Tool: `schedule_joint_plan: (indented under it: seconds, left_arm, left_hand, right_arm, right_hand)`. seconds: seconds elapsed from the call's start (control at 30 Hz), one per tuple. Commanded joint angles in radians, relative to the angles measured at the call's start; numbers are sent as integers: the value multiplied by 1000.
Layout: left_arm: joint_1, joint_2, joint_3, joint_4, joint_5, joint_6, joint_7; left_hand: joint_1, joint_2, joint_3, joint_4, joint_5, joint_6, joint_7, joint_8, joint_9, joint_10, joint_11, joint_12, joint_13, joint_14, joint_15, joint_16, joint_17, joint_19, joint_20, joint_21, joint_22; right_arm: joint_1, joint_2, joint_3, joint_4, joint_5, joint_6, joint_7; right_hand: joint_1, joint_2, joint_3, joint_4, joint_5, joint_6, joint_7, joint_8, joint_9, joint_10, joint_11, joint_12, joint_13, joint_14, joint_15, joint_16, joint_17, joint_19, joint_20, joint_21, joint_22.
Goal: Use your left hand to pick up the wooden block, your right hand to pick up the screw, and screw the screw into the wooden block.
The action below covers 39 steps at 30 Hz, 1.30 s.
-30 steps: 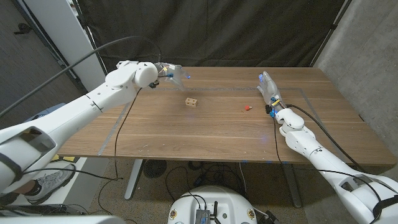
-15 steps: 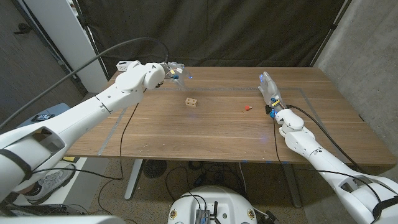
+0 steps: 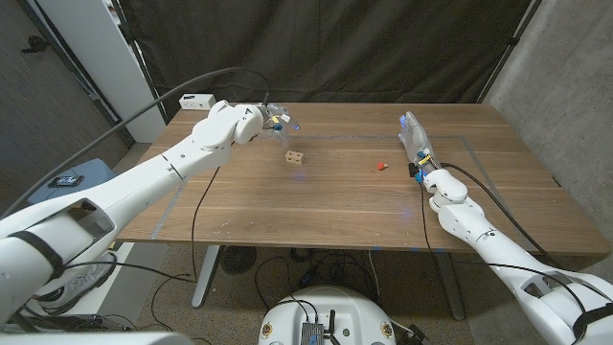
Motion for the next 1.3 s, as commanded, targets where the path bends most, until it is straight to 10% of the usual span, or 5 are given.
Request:
schedule_joint_plan:
  seconds: [0.03,1.3]
  left_arm:
    - [20,-25,16,19,53,16,5]
    - [-6,-91,83,173,41,11,67]
  left_hand:
    - [16,-1,-6,0,0,4,-1,-1,1,6,-5,2,2,4,-9,2,4,-120,11,4,4]
    - [47,10,-24,12,-3,19,3,-1,2,48,-8,15,7,60,13,11,4,-111,12,10,4]
  right_arm:
    - [-2,4,-6,-1,-4,-6,-7]
    - [10,9,-11,30,-5,-9,3]
  right_hand:
    - [14,2,5,-2,4,0,-13,4,4,-13,0,4,2,-47,10,-4,3,-7,-2,3,4]
    - [22,0,10,-10,3,1,-14,5,5,-14,-1,5,2,-50,13,-2,2,-9,-5,9,4]
